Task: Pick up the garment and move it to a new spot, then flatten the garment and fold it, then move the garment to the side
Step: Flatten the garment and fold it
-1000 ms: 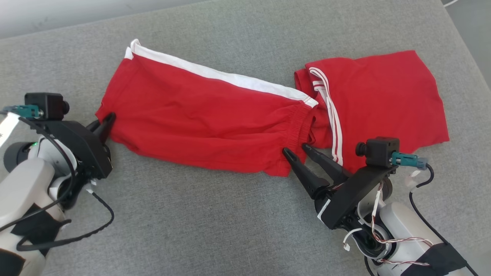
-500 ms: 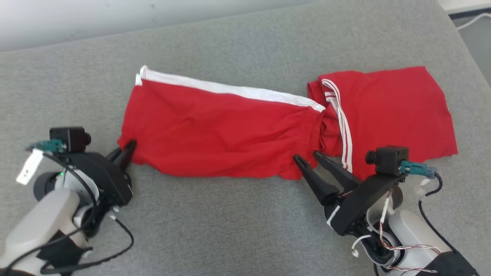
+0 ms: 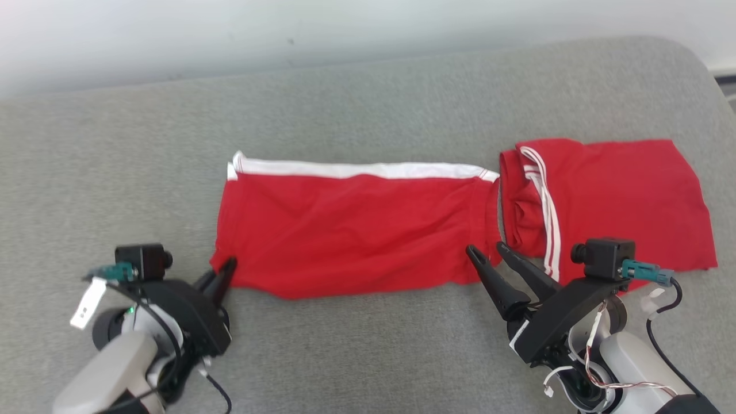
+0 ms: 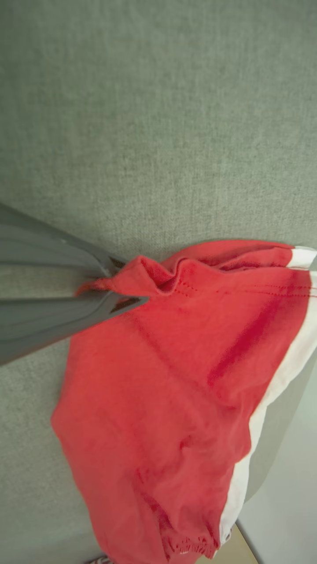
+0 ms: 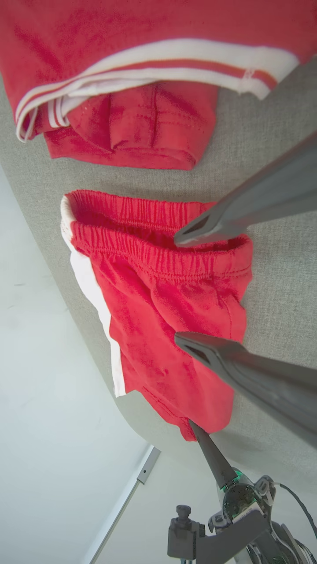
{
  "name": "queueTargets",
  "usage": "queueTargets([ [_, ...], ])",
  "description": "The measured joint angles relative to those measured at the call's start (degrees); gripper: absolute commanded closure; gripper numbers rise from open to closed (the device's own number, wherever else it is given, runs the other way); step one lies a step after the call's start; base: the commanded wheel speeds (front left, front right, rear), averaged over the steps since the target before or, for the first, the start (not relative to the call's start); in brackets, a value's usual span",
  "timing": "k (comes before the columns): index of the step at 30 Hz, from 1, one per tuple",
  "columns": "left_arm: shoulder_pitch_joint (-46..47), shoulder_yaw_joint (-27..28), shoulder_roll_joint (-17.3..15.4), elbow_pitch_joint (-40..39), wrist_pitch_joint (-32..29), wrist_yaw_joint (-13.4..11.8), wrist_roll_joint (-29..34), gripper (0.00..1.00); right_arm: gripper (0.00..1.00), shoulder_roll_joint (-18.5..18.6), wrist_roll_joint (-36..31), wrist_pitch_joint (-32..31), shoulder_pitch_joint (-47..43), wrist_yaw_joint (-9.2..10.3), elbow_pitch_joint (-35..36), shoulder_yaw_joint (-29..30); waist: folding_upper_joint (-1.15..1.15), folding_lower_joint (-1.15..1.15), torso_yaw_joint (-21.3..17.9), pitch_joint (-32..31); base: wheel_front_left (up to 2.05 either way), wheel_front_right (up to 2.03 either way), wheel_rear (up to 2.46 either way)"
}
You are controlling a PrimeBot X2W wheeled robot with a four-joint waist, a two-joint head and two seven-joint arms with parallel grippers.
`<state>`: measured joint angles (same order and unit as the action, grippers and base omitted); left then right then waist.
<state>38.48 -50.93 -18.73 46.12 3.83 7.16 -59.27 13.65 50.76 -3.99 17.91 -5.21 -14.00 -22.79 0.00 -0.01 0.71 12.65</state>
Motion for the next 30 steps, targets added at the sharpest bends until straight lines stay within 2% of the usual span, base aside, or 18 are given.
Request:
queueTargets([
  [4,-2.4,-0.3,0.3,0.1,1.1,0.0,-0.2,1.0,0.0,-0.1,0.0,0.5,-1.1,0.69,-0.5,0.2,0.0,0.0,1.3,-2.0,0.0,0.0,0.0],
  [11,-5.5,-0.8,0.7,0.0,2.6,0.0,-0.3,1.0,0.0,0.3,-1.9,1.5,-3.4,3.28,-1.6,0.3,0.0,0.0,3.5,-4.8,0.0,0.0,0.0],
  [20,-7.4,-1.0,0.7,0.0,4.3,0.0,-0.3,1.0,0.0,0.3,-2.5,1.7,-3.9,4.26,-2.5,-0.3,0.0,0.0,5.6,-7.1,0.0,0.0,0.0],
  [30,-10.5,-1.0,0.5,-0.7,6.4,-0.1,-0.4,1.0,0.0,0.3,-2.5,2.4,-5.6,4.79,-2.3,-0.3,0.0,0.0,5.9,-9.3,0.0,0.0,0.0],
])
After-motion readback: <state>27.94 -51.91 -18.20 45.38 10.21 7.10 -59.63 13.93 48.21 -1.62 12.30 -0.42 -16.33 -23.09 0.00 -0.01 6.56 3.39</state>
